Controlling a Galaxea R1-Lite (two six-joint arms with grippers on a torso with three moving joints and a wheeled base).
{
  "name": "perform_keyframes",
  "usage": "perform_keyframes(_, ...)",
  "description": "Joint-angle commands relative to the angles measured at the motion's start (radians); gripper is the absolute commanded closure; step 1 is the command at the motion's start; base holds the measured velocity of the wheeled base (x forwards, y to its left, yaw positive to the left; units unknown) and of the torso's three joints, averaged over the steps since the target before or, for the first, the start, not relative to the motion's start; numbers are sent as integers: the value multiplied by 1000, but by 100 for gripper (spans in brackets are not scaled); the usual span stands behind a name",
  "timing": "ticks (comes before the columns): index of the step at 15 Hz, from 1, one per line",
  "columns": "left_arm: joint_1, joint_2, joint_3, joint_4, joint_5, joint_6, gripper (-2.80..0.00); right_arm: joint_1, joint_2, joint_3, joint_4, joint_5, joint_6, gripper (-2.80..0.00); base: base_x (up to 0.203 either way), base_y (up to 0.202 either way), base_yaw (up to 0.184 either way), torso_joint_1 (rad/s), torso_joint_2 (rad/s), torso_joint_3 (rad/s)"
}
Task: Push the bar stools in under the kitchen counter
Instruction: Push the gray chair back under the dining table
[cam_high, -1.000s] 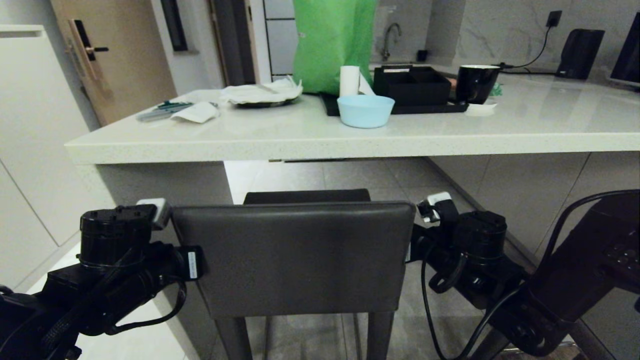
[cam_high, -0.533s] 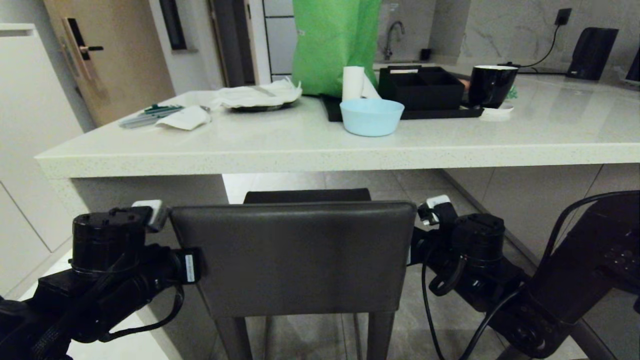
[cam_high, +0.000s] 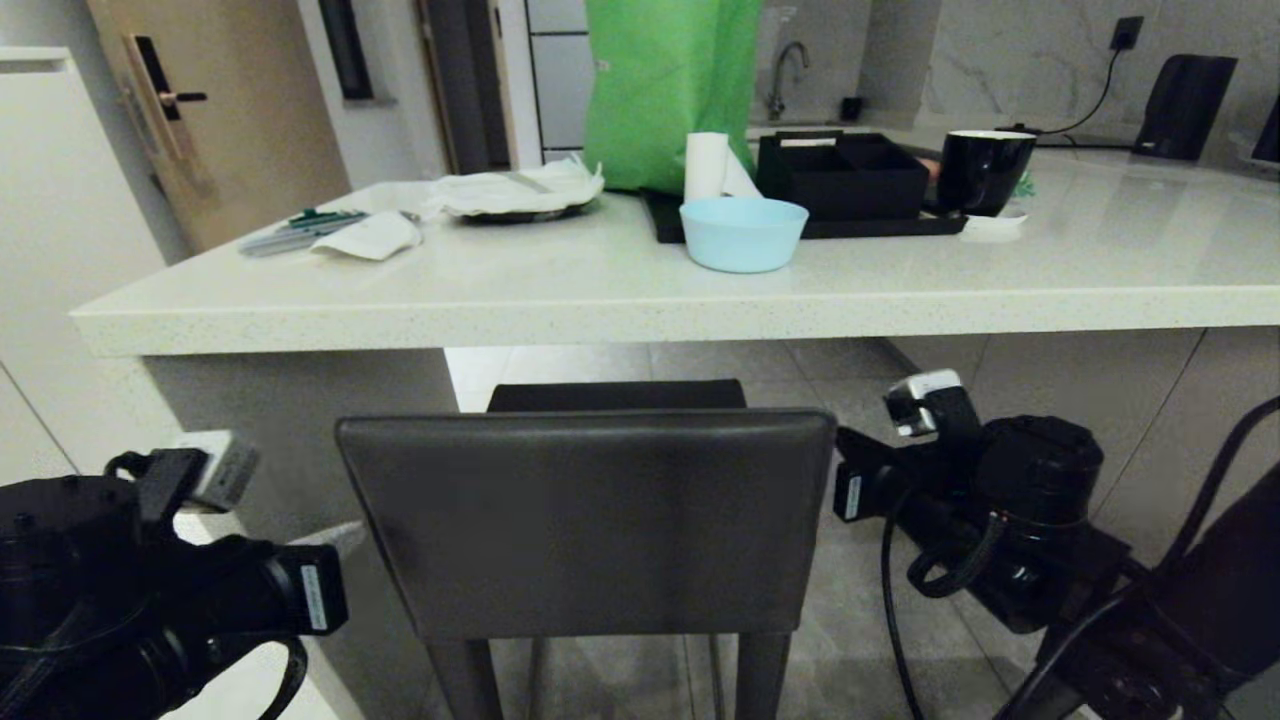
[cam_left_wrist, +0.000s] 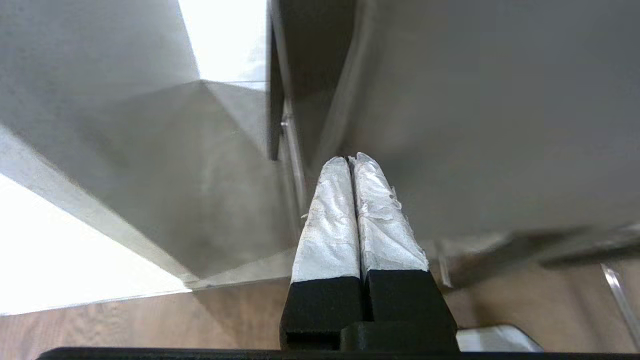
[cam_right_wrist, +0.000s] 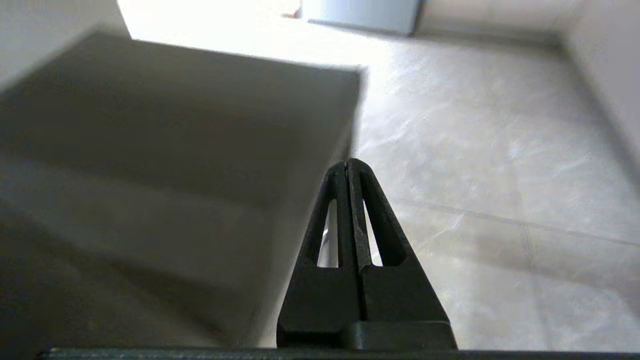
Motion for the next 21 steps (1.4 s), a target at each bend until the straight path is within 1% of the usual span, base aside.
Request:
perform_keyframes(1,4,-165,-10,92,-6,-4,0,-16,-156,57,-5,-15,-2,0,0,0,0,0,0,0)
perform_keyframes(3,3,-266,-37,218,-14,-5,0,-18,-250,138,-3,-36,-7,0,0,0,0,0,0,0)
perform_keyframes(4,0,-322,-45,284,-19,-6,0,-17,-292,185,-3,-45,-24,0,0,0,0,0,0,0)
perform_keyframes(5,-4,-376,-46,340,-31,-8,0,-14,-327,215,-3,-74,-50,0,0,0,0,0,0,0)
perform_keyframes(6,-6,-431,-45,401,-54,-9,0,-11,-362,232,-3,-128,-68,0,0,0,0,0,0,0)
perform_keyframes(7,-6,-479,-46,466,-80,-10,0,-11,-391,250,2,-153,-76,0,0,0,0,0,0,0)
perform_keyframes(8,-7,-511,-46,517,-99,-10,0,-12,-415,267,27,-161,-78,0,0,0,0,0,0,0)
perform_keyframes(10,-4,-526,-57,537,-107,-10,0,-20,-441,304,61,-164,-74,0,0,0,0,0,0,0)
perform_keyframes(15,9,-594,-40,540,-97,-10,0,-25,-466,336,60,-163,-54,0,-15,0,0,1,1,0)
perform_keyframes(17,17,-617,-23,540,-94,-10,0,-27,-474,338,60,-163,-55,0,-175,0,-2,4,3,1)
perform_keyframes(19,39,-617,-42,540,-92,-5,0,-36,-487,339,62,-163,-56,0,-204,0,-2,-2,0,7)
perform_keyframes(21,44,-612,-60,542,-92,-4,0,-42,-487,337,62,-163,-57,0,-198,0,-3,1,2,2)
